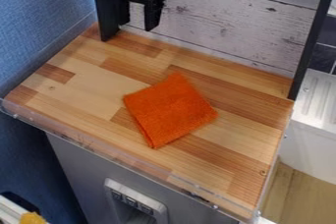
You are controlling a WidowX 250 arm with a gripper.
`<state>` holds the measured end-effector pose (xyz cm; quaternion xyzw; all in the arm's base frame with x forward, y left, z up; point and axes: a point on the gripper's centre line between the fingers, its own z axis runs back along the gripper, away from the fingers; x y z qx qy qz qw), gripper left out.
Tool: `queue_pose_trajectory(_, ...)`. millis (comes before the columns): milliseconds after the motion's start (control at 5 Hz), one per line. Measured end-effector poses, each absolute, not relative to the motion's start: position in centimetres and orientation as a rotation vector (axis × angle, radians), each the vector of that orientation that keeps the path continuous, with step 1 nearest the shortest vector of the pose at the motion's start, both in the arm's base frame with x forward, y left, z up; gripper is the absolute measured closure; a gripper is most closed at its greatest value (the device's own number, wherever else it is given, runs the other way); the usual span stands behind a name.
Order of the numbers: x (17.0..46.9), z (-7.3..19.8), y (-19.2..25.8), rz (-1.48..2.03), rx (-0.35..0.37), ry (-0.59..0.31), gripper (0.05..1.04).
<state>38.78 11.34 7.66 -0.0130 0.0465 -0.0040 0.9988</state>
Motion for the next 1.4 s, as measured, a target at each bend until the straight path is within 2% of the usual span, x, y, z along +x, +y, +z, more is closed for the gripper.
queue_pose_trajectory(200, 37.8, 6.0, 10.6, 0.004, -0.033, 0.126, 0.086)
queue_pose_trajectory(1000, 34.0, 5.9, 2.9, -0.002, 0.024, -0.044, 0.086)
queue_pose_trajectory(1400, 32.8, 5.4, 0.4, 0.001, 0.029, -0.06, 0.085)
